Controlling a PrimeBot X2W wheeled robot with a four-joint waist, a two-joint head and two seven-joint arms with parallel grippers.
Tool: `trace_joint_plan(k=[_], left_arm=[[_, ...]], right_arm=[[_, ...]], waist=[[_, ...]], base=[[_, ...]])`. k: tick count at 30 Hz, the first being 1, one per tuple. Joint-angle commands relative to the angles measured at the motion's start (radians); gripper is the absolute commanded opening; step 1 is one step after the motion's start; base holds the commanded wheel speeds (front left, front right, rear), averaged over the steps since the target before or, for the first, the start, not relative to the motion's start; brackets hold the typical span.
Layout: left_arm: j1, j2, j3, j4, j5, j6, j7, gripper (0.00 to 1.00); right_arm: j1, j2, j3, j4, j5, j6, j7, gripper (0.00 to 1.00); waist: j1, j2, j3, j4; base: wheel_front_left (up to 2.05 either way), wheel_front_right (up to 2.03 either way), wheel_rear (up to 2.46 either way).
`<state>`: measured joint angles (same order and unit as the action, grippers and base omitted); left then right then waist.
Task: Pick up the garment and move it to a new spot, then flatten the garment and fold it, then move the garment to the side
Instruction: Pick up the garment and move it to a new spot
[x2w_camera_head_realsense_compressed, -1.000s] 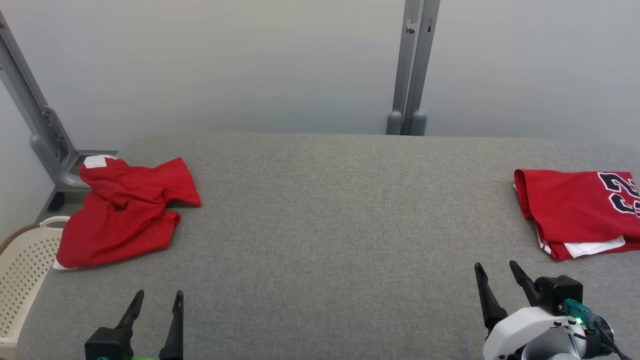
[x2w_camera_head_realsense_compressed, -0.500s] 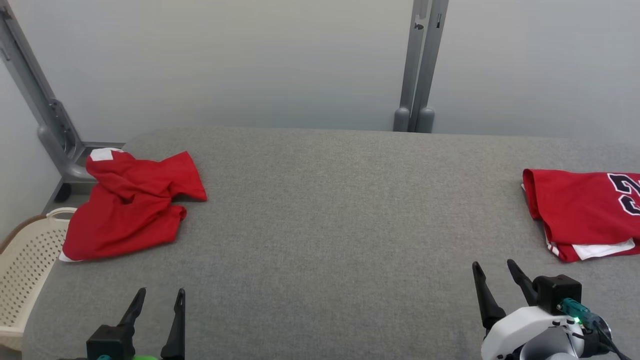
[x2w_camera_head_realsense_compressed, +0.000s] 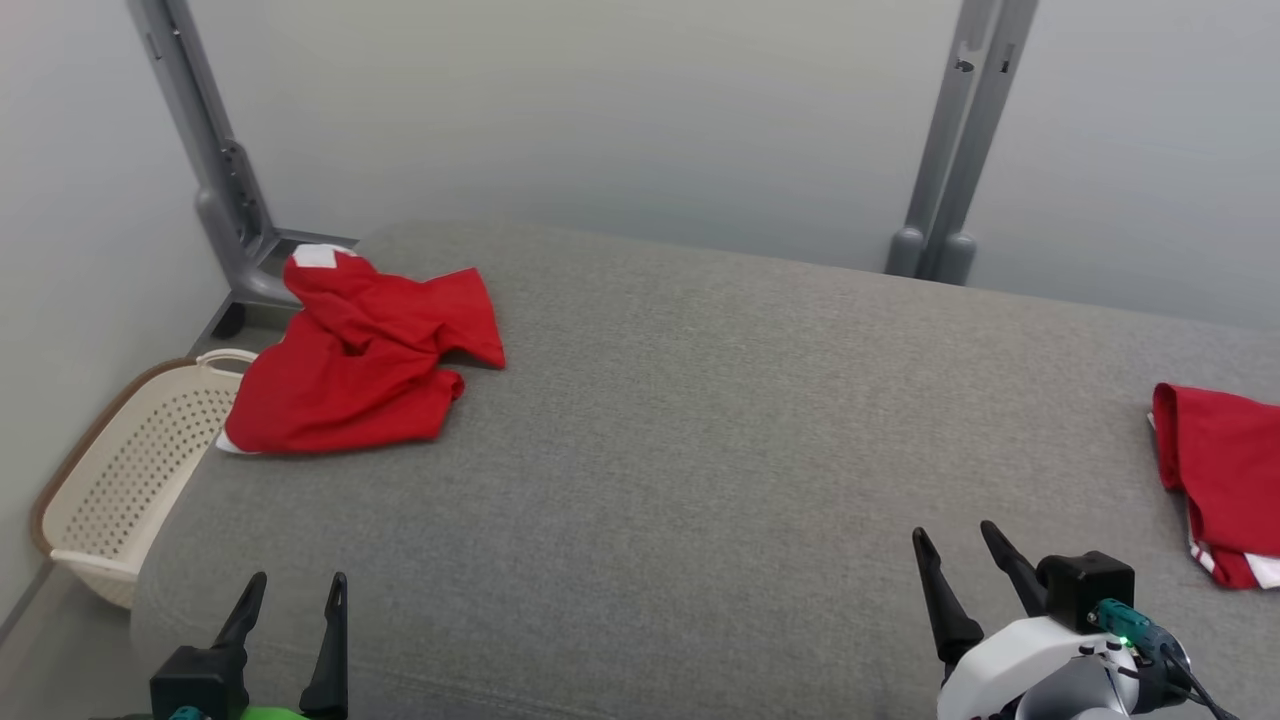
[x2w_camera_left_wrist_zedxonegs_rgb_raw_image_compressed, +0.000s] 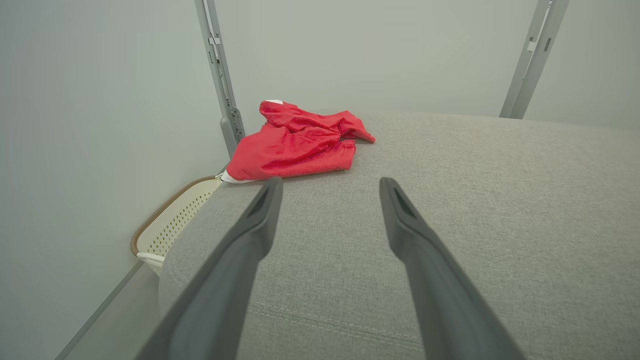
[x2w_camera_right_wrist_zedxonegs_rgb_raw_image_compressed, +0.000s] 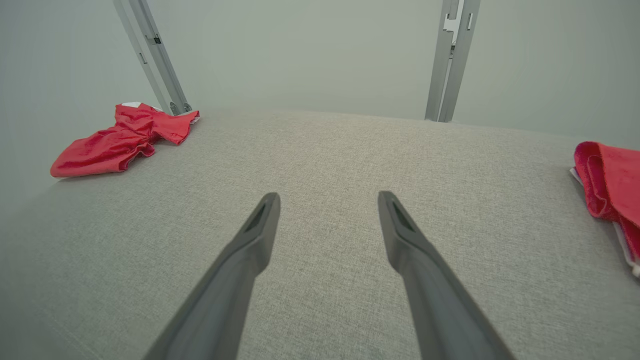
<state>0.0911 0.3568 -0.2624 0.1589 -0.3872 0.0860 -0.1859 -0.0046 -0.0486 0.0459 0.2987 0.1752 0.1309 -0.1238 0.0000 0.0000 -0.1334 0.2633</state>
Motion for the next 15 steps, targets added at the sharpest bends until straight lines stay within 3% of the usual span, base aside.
trace_joint_plan(k=[1, 8, 15], left_arm=[[0.011, 0.007, 0.002, -0.008, -0.012, 0.004, 0.001, 1.00], [0.023, 0.019, 0.006, -0.021, -0.015, 0.015, 0.012, 1.00], [0.037, 0.013, 0.019, -0.036, -0.025, 0.035, -0.005, 1.00]], right_arm=[[-0.003, -0.004, 0.008, 0.000, 0.010, -0.001, -0.008, 1.00], [-0.024, -0.004, 0.072, 0.008, 0.032, -0.001, -0.011, 1.00], [-0.066, -0.004, 0.114, 0.017, 0.025, 0.000, -0.006, 1.00]], waist=[[0.0000, 0.0000, 0.003, 0.068], [0.0000, 0.0000, 0.006, 0.158], [0.0000, 0.0000, 0.038, 0.190]], base=[[0.00, 0.00, 0.00], [0.00, 0.00, 0.00], [0.00, 0.00, 0.00]])
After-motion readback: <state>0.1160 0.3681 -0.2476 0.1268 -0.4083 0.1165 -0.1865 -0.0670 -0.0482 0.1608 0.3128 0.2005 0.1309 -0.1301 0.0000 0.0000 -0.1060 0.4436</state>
